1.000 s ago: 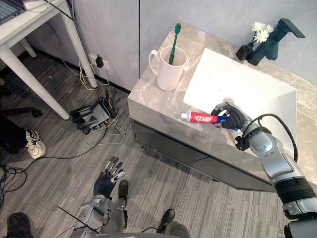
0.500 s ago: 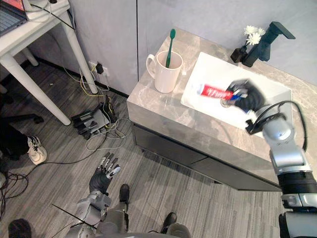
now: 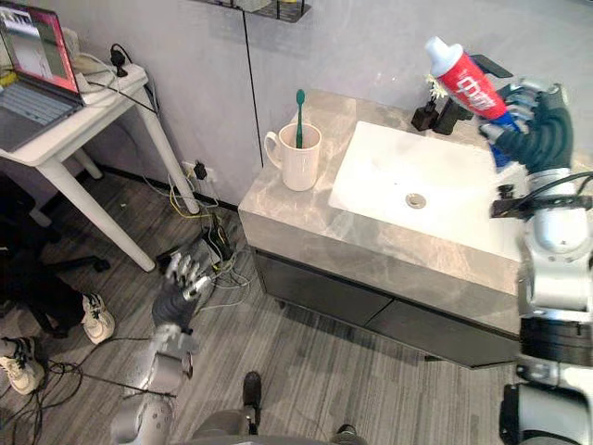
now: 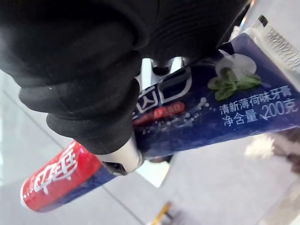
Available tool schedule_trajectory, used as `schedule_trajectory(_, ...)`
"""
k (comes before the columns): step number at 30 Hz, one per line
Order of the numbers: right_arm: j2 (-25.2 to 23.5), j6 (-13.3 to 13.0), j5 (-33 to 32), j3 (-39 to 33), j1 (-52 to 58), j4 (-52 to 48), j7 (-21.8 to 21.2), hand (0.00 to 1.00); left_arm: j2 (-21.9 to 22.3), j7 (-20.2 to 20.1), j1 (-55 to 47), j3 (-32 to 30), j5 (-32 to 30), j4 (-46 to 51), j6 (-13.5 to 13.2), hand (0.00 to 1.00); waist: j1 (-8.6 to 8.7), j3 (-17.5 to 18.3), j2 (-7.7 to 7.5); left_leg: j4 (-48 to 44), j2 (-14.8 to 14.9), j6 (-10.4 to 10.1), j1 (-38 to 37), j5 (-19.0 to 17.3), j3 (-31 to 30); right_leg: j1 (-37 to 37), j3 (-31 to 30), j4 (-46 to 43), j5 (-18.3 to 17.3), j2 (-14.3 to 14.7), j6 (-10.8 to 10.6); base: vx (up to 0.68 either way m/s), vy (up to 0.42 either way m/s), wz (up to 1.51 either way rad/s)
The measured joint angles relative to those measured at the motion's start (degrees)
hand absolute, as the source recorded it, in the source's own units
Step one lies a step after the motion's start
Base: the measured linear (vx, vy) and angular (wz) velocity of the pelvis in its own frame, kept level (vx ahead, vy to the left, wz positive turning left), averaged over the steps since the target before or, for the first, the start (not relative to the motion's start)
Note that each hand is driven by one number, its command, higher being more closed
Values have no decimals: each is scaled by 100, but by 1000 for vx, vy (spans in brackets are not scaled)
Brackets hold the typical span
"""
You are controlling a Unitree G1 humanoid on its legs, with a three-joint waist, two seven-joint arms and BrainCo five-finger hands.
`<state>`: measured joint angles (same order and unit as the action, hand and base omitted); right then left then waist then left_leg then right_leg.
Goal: Organize washtable
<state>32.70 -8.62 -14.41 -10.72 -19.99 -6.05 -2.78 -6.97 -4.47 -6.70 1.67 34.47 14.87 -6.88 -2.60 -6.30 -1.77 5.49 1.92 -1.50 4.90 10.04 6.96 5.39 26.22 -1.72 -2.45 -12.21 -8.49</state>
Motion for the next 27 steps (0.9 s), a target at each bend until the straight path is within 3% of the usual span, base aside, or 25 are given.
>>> schedule_trajectory(2, -492, 17, -84, 434, 185, -167, -58, 100, -322, 71, 489, 257, 97, 52, -7, 0, 17, 32, 2, 0, -1, 0, -52, 0, 3, 53, -10, 6, 0, -1, 0, 0, 0, 0)
schedule_trajectory(7, -1061, 78, -126, 1289, 301, -256, -322, 100, -451, 112, 1120, 850, 387, 44, 21, 0, 28, 35, 1, 1, 2, 0, -121, 0, 68, 53, -112, -35, 1, -14, 0, -18, 4, -7)
schedule_trajectory(16, -1679, 288, -420, 1895, 887, -467, -744, 100, -499, 218, 1565, 1440, 481, -104, 193, 0, 66, 40, 10, 6, -9, 9, -171, 10, 90, 50, -142, -106, -19, -50, 27, -9, 1, -1)
schedule_trajectory(18, -1878, 293, -415, 2089, 1010, -468, -753, 100, -504, 224, 1599, 1468, 512, -122, 216, 0, 165, 41, 11, 10, -10, 8, -174, 10, 100, 45, -162, -105, -25, -53, 38, 0, 0, 0)
schedule_trajectory(27, -2108, 409, -406, 2482, 1396, -480, -869, 100, -494, 339, 1716, 1698, 513, -206, 301, 0, 190, 42, 12, 27, 2, -5, -178, 0, 197, -25, -289, -101, -20, -56, 47, -7, -2, -6)
